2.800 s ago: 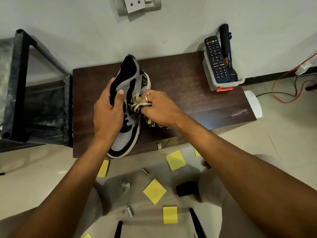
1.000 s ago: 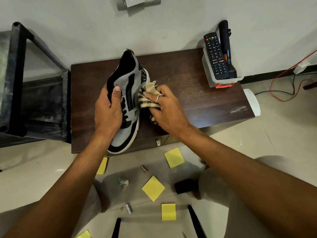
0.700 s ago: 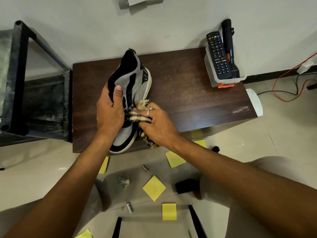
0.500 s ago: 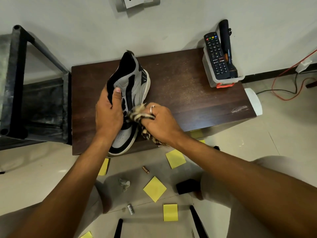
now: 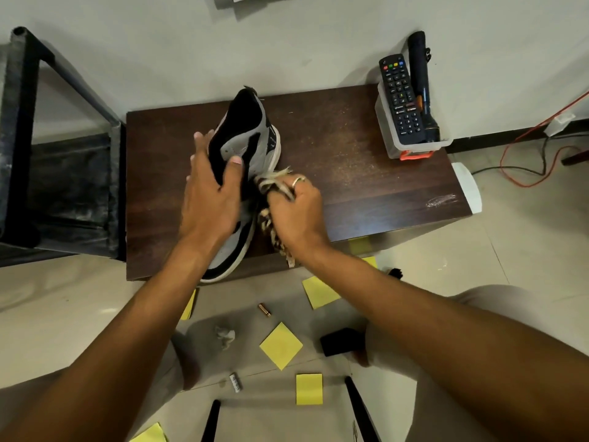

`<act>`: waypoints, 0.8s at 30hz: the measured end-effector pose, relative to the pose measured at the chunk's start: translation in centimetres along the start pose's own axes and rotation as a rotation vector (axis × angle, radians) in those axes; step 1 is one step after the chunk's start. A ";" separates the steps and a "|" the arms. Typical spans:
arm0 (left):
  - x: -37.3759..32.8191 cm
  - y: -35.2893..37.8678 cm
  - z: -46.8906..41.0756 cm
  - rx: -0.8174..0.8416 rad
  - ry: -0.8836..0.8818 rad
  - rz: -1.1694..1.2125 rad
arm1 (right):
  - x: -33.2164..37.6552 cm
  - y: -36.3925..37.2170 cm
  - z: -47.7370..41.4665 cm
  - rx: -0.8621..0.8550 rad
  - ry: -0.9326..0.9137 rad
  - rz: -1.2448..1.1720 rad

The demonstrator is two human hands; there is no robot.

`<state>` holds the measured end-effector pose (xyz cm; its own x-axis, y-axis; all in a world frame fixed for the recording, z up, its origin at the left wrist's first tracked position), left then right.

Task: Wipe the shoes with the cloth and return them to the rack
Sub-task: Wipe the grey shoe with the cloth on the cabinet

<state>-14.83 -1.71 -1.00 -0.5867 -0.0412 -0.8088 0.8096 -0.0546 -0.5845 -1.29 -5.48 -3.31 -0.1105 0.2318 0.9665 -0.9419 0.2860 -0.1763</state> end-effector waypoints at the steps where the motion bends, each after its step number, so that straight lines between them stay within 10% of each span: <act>1: -0.1 0.2 0.3 0.038 -0.007 -0.057 | -0.1 -0.4 -0.9 -0.045 0.007 -0.003; 24: 1.5 0.6 0.3 -0.010 -0.119 -0.066 | -0.9 -0.2 -0.2 0.428 -0.101 0.415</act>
<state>-15.19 -2.15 -2.52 -0.6362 -0.1563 -0.7556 0.7691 -0.0507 -0.6371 -0.91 -5.55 -4.15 -0.5057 0.1483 0.8499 -0.8555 -0.2136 -0.4717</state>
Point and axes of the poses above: each hand's wrist, its own z-axis away from the middle knuckle, its own y-axis out of the palm, x = y × z, the point moved 2 cm from there along -z, towards the middle knuckle, and after that the axes turned 2 degrees about x, right-handed, at the moved point
